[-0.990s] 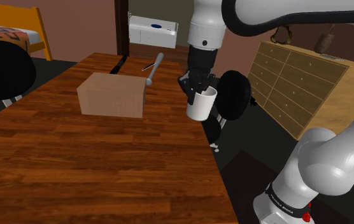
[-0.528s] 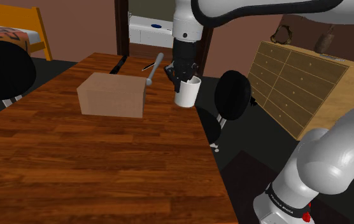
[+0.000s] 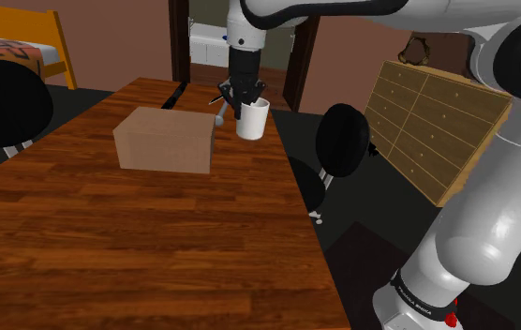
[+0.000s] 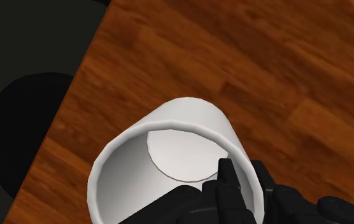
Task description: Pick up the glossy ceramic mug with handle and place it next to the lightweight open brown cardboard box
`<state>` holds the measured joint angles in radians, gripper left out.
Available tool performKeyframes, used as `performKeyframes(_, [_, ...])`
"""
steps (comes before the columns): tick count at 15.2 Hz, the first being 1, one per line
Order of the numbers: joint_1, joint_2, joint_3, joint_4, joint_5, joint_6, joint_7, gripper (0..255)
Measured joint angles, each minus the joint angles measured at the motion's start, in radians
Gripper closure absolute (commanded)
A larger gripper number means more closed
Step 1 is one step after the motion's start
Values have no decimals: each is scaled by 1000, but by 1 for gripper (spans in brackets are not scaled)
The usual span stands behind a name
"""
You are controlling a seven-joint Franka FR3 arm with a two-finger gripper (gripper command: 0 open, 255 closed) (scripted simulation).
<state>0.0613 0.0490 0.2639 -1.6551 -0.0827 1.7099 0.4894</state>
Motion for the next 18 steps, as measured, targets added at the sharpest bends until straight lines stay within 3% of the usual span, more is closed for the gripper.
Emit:
performKeyframes(5, [0,201,-12,255,-49,-59,-21,255])
performKeyframes(18, [-8,224,-18,115,-56,104,-13,255])
